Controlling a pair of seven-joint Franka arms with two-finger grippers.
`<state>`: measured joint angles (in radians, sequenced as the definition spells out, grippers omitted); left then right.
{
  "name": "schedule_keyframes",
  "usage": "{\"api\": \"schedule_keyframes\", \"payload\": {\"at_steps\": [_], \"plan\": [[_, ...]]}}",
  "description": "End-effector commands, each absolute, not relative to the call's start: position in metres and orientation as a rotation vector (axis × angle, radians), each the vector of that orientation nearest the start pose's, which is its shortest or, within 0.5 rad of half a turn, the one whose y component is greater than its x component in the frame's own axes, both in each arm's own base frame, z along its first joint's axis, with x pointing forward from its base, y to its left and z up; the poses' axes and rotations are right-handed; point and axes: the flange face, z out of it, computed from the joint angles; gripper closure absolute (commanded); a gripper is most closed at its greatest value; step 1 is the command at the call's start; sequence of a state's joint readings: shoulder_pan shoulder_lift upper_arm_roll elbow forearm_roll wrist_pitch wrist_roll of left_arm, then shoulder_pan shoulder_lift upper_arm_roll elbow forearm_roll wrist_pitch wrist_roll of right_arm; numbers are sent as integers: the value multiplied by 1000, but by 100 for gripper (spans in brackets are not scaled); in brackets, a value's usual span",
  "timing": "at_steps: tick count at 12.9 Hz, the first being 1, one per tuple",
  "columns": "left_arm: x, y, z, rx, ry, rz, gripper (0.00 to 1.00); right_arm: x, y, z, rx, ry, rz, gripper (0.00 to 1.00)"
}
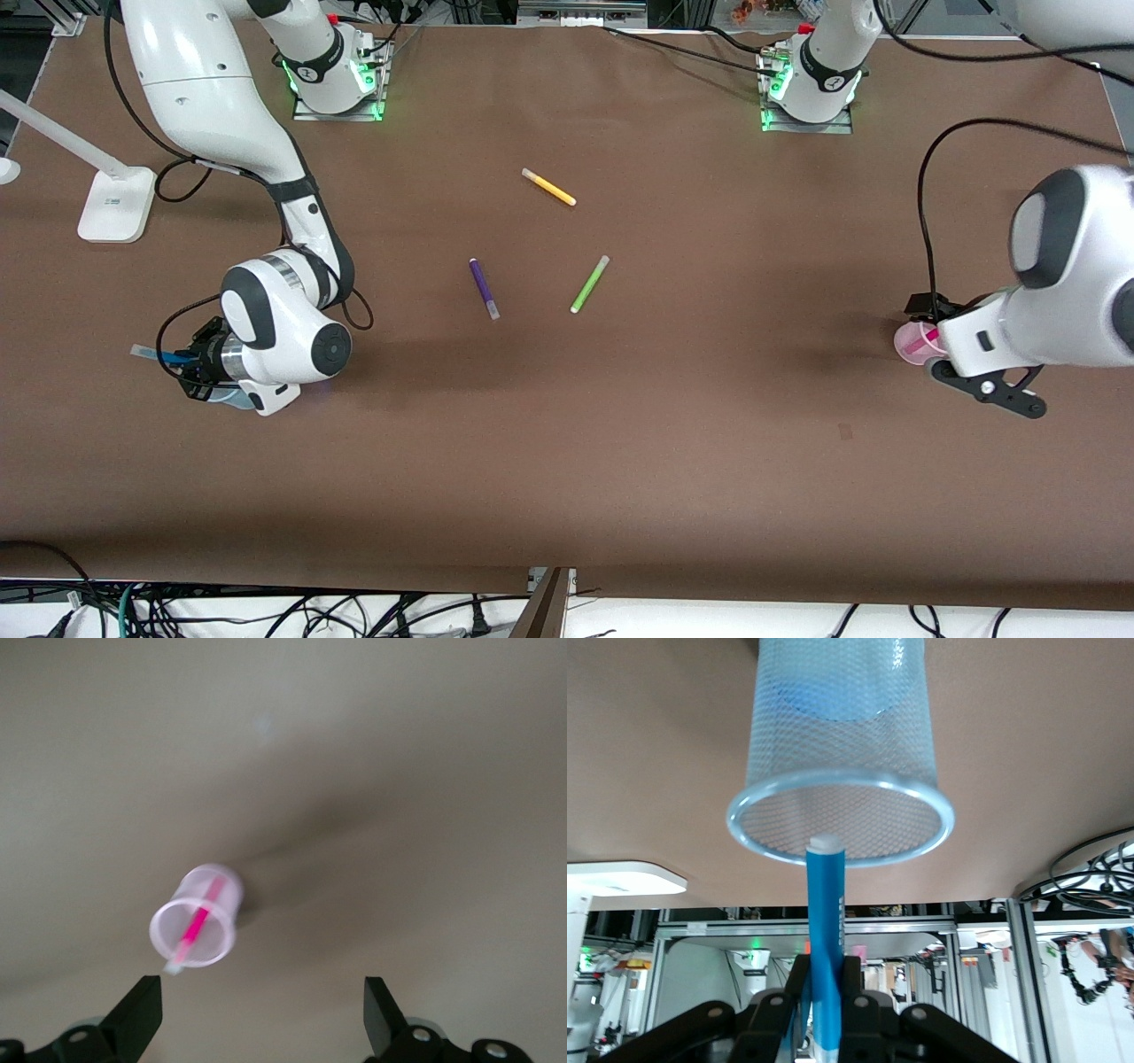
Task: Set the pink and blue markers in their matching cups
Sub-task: 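Carry the pink marker to the pink cup while the right gripper carries blue, then drop the pink marker into the pink cup and raise the left gripper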
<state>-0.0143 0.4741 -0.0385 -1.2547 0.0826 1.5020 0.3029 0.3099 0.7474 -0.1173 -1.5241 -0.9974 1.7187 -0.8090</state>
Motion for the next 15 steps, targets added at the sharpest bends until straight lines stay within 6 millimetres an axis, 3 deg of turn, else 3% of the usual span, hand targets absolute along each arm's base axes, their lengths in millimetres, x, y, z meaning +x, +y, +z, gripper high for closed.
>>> {"api": "schedule_keyframes", "payload": {"at_steps": [1,2,3,4,5,7,10,15], "plan": [[655,-7,541,-3186,352,140,0,670,68,221,1545,1475,-950,100],[645,-8,565,-3198,307,84,0,670,69,220,1539,1476,-951,100],[633,-10,584,-3210,271,47,0,671,70,220,1539,1478,-942,75],[619,-13,598,-3227,222,26,0,672,69,222,1543,1481,-933,43],[605,-15,610,-3256,183,11,0,673,67,224,1552,1478,-930,0],[581,-22,618,-3271,151,13,0,674,68,228,1557,1483,-929,0],[565,-21,599,-3270,136,6,0,680,76,246,1631,1465,-891,0],[553,-21,598,-3165,213,23,0,681,80,333,2059,1392,-741,0]]}}
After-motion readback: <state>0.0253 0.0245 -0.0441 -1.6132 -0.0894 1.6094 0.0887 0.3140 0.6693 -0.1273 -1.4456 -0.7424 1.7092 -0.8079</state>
